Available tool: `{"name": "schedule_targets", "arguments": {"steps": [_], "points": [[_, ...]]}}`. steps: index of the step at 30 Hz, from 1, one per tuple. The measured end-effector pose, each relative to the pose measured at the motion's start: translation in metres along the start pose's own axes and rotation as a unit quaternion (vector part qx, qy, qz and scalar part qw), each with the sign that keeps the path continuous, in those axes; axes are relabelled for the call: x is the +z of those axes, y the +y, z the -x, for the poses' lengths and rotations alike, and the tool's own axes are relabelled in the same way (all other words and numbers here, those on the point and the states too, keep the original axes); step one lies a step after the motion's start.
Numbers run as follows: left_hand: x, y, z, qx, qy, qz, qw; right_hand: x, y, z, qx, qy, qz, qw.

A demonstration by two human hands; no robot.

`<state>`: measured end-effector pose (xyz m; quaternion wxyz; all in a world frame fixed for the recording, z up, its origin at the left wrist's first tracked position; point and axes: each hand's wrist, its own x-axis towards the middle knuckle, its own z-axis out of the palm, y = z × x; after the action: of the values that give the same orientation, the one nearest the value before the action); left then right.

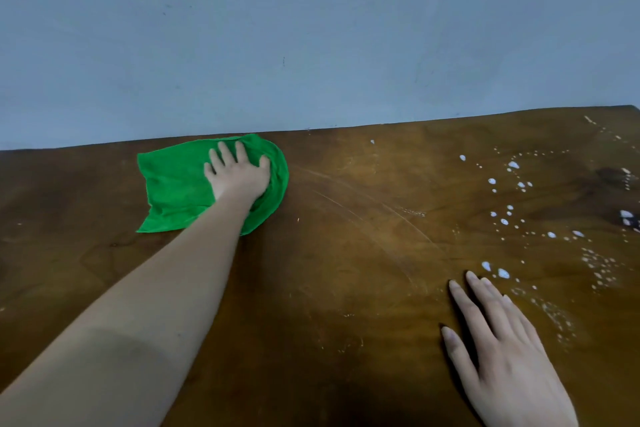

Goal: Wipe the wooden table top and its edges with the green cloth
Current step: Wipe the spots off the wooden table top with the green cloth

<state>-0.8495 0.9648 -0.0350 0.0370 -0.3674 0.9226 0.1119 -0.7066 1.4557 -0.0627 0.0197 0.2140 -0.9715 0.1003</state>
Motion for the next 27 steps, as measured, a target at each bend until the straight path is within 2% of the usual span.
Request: {"name": "schedule_targets", "arguments": {"steps": [7, 12, 16, 21, 24, 27], "points": [[0.034, 0.131, 0.081, 0.174, -0.032, -0.040, 0.983, -0.012, -0.007, 0.001, 0.022, -0.040, 0.006, 0.999], [0.050, 0.166, 0.156, 0.298, -0.059, -0.060, 0.951, -0.017, -0.008, 0.002, 0.011, -0.043, 0.019, 0.999], [0.057, 0.140, 0.214, 0.394, -0.070, -0.072, 0.914, -0.016, -0.008, 0.004, 0.010, -0.028, 0.001, 1.000], [0.052, 0.059, 0.259, 0.461, -0.063, -0.082, 0.881, -0.014, -0.006, 0.006, 0.010, -0.023, 0.002, 1.000], [0.042, 0.005, 0.254, 0.449, -0.064, -0.085, 0.887, -0.014, -0.005, 0.006, 0.010, -0.031, 0.006, 0.999], [0.032, -0.045, 0.229, 0.363, -0.043, -0.072, 0.928, -0.013, -0.005, 0.006, 0.012, -0.025, 0.006, 1.000]]}}
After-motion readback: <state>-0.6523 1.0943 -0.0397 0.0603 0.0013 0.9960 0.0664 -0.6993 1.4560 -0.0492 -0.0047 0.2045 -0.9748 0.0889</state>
